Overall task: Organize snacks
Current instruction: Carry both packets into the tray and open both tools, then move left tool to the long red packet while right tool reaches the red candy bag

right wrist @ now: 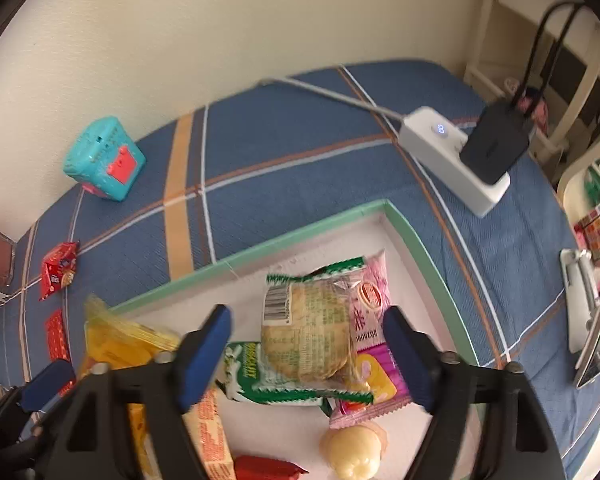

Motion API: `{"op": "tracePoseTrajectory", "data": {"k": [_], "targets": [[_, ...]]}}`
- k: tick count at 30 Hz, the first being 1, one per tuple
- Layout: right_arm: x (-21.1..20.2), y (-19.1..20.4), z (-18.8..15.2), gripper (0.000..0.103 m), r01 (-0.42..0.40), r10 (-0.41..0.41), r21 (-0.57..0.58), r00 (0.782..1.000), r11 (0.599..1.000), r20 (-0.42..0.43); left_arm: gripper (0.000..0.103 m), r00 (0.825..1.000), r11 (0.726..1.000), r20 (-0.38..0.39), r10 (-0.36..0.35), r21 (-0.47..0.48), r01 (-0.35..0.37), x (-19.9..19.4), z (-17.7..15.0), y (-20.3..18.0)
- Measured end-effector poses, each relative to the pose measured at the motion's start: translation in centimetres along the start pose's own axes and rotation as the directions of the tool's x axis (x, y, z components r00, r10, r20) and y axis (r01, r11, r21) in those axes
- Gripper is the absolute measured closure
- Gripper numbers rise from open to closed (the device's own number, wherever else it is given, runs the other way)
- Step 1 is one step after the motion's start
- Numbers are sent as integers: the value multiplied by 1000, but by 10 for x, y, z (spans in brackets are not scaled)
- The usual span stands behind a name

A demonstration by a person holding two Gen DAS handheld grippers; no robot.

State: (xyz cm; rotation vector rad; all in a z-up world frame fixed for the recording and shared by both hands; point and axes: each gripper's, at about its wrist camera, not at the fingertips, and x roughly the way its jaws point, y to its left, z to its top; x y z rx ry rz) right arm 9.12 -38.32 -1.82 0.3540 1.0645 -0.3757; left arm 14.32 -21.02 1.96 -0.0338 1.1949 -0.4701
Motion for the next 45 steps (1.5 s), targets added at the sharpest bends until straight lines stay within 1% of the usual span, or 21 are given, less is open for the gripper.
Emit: {"op": "tracePoseTrajectory", "data": {"k": [2, 3, 4, 5, 6, 8, 10, 12, 13, 15, 18, 20, 24, 26, 28, 29, 32, 34, 39, 43, 45], "targets": [[-2, 8, 0, 16, -12, 13, -36, 1000, 999, 18, 26, 999, 1000, 27, 21, 1, -21, -5, 1, 4], [-2, 11, 0, 15, 4, -3, -48, 1000, 999, 20, 26, 999, 999, 36, 37, -9, -37, -5, 2, 5], [-2, 14, 0, 15, 26, -24, -55, 999, 998, 29, 26, 997, 997, 39, 73, -29, -72, -4, 2, 7], [-4, 16, 0, 15, 43, -41, -63, 999, 997, 36, 26, 995, 995, 33, 94, -29, -93, -3, 1, 6], [-9, 18, 1, 15, 50, -47, -71, 998, 996, 43, 26, 996, 996, 33, 83, -15, -83, -3, 1, 4], [-26, 19, 4, 15, 69, -61, -76, 993, 995, 104, 26, 996, 997, 47, 73, -8, -73, -5, 2, 1], [-42, 16, 7, 14, 50, -41, -60, 989, 997, 145, 26, 996, 998, 69, 59, -16, -58, -10, 4, 2], [-59, 13, 10, 14, 58, -53, -18, 978, 998, 202, 26, 995, 998, 84, 62, -34, -59, -13, 6, 8], [-65, 14, 10, 14, 58, -56, -6, 973, 998, 226, 26, 994, 997, 85, 65, -42, -61, -13, 7, 12], [-71, 20, 13, 13, 37, -34, -7, 966, 999, 257, 26, 994, 996, 82, 71, -53, -67, -11, 7, 21], [-68, 32, 13, 13, 28, -17, -39, 967, 999, 255, 26, 994, 993, 58, 89, -88, -84, -1, 8, 33], [-60, 37, 12, 13, 29, -15, -59, 973, 998, 230, 26, 995, 991, 43, 89, -108, -84, 3, 9, 39], [-52, 33, 11, 13, 34, -22, -52, 979, 998, 203, 26, 996, 992, 38, 87, -95, -83, 3, 8, 40], [-51, 30, 10, 13, 40, -32, -35, 978, 999, 207, 25, 996, 993, 41, 83, -86, -79, 1, 7, 39], [-47, 29, 9, 13, 12, -6, -31, 982, 999, 187, 16, 995, 994, 47, 82, -78, -78, 0, 9, 38], [-45, 30, 10, 13, -1, 7, -39, 984, 999, 177, 15, 995, 994, 51, 82, -81, -78, -2, 9, 38], [-50, 31, 8, 13, 21, -13, -41, 982, 999, 191, 14, 995, 992, 57, 80, -103, -74, -10, 9, 43], [-56, 31, 7, 13, -2, 8, -32, 981, 999, 194, 13, 995, 991, 64, 79, -109, -71, -18, 8, 47], [-64, 43, 4, 13, -29, 40, -55, 977, 998, 209, 13, 992, 983, 95, 83, -169, -66, -39, 8, 73], [-58, 55, 3, 13, -29, 43, -72, 978, 997, 203, 13, 988, 966, 105, 111, -245, -82, -45, 9, 105], [-53, 63, 2, 13, -39, 57, -91, 977, 995, 204, 13, 987, 956, 96, 132, -277, -101, -42, 9, 125]]}}
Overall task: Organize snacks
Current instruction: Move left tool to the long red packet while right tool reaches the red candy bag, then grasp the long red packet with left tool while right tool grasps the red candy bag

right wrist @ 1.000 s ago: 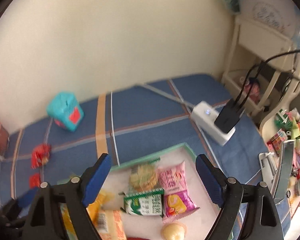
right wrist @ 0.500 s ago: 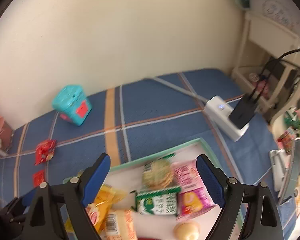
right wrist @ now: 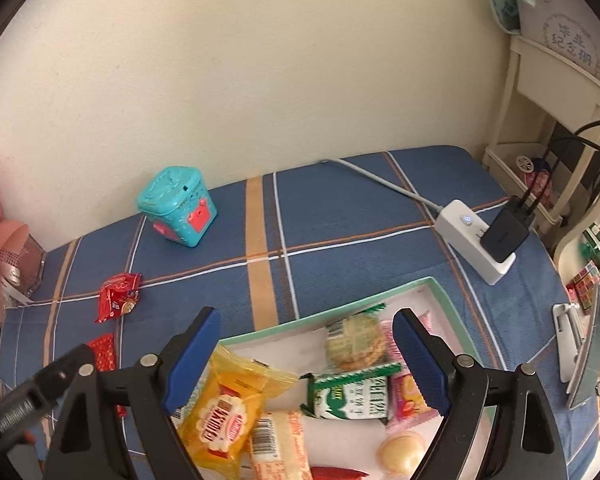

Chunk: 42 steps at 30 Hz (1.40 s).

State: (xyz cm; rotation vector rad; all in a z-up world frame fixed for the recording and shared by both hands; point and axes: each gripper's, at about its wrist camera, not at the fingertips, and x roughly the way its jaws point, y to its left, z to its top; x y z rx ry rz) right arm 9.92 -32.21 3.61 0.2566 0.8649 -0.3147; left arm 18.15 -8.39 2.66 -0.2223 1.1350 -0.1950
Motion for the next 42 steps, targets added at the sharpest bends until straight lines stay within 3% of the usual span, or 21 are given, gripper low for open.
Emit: {"op": "tracePoseTrajectory", "data": {"k": [7, 12, 18, 26, 31, 38, 40, 42], "targets": [[26, 37, -7, 13, -49, 50, -58, 999, 997, 4, 13, 995, 991, -64, 75, -110, -82, 40, 8, 64], [36, 79, -9, 13, -55, 59, -134, 998, 989, 27, 13, 990, 984, -120, 71, -153, -89, 62, 5, 90], [53, 129, -6, 13, -176, 173, -197, 984, 964, -31, 13, 989, 988, -144, 34, -147, -55, 70, 3, 94], [91, 180, 1, 13, -272, 244, -213, 959, 938, -146, 14, 985, 991, -153, 77, -93, -92, 78, 2, 81], [110, 206, 1, 13, -259, 219, -270, 961, 927, -171, 31, 982, 989, -139, 126, -54, -135, 82, 5, 76], [130, 228, -4, 15, -240, 180, -308, 961, 921, -210, 56, 990, 993, -115, 83, -79, -92, 80, 14, 83], [133, 233, -6, 28, -239, 174, -323, 961, 916, -216, 62, 992, 994, -107, 68, -82, -77, 78, 16, 85], [134, 236, -8, 30, -237, 167, -334, 960, 912, -225, 65, 993, 994, -106, 52, -89, -61, 78, 17, 87]]}}
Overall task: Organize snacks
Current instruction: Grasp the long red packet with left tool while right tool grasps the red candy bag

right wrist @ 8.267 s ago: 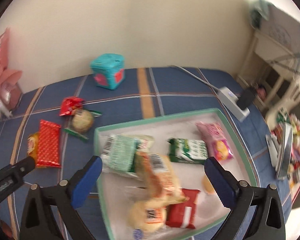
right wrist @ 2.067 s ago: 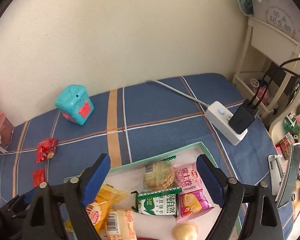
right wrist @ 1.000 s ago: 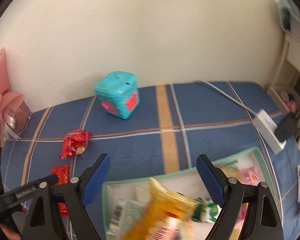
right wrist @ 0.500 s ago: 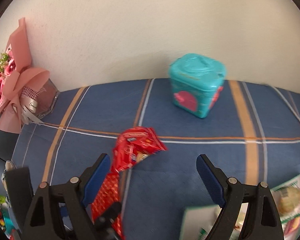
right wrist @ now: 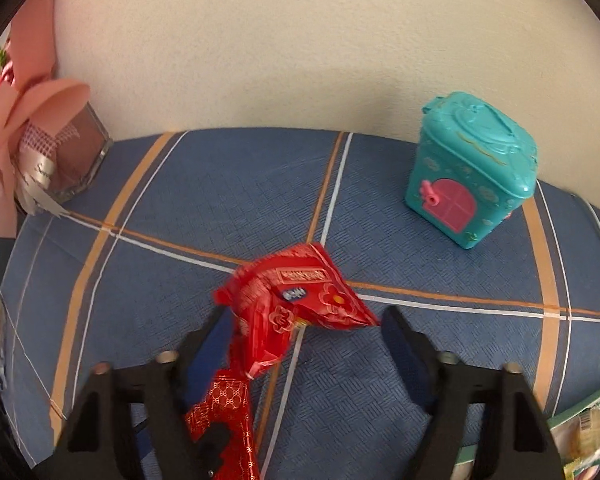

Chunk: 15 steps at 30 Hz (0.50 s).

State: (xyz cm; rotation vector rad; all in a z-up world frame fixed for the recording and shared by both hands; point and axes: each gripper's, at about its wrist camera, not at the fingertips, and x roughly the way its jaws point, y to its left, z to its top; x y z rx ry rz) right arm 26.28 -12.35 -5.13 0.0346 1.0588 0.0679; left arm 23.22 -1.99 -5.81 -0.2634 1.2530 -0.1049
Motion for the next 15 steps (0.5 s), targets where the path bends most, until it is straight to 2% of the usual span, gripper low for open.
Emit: {"op": "tracePoseTrajectory", "data": {"k": [5, 9, 12, 15], "targets": [[-5, 9, -9, 37, 31, -32, -47, 999, 998, -20, 70, 1000, 1000, 1, -24, -19, 24, -6, 0, 14], [-16, 16, -17, 38, 35, -35, -76, 999, 996, 0, 79, 1000, 999, 5, -31, -22, 31, -8, -5, 18], [-28, 15, -27, 38, 29, -29, -61, 1000, 998, -4, 96, 1000, 999, 13, -11, -33, 11, -17, -4, 28], [-41, 14, -36, 38, 0, 0, -37, 1000, 999, 8, 97, 1000, 1000, 8, 3, -31, -3, -23, -7, 32]]}}
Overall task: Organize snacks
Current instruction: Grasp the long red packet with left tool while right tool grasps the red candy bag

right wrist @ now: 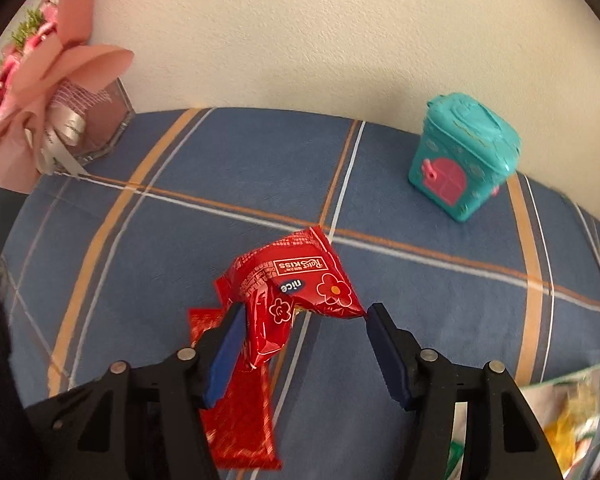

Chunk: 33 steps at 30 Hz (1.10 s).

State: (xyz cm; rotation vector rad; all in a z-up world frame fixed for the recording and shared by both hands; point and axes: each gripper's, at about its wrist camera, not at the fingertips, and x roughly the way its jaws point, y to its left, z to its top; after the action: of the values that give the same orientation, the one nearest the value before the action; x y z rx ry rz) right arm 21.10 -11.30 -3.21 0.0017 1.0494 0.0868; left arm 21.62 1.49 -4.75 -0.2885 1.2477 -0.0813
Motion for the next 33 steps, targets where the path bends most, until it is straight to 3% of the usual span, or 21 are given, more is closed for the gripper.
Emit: {"op": "tracePoseTrajectory", "data": {"k": [16, 25, 26, 27, 30, 33], "targets": [[-96, -18, -37, 39, -25, 15, 61, 986, 998, 167, 100, 1000, 999, 17, -15, 42, 14, -43, -19, -14], [-127, -51, -66, 39, -45, 15, 156, 981, 987, 192, 99, 998, 1000, 61, -17, 9, 16, -65, -33, -2], [-129, -55, -69, 39, -47, 15, 163, 980, 986, 197, 97, 998, 999, 60, -32, -9, 33, -62, -32, 1], [-130, -58, -72, 39, -47, 12, 172, 980, 984, 200, 87, 998, 999, 59, -38, -12, 39, -59, -32, 0], [-128, -67, -76, 39, -54, 13, 200, 980, 978, 200, 52, 998, 999, 43, -36, -4, 36, -40, -31, -5], [-124, -67, -77, 39, -40, 3, 177, 979, 983, 204, 50, 998, 998, 40, -54, -15, 54, -18, -22, -17]]}}
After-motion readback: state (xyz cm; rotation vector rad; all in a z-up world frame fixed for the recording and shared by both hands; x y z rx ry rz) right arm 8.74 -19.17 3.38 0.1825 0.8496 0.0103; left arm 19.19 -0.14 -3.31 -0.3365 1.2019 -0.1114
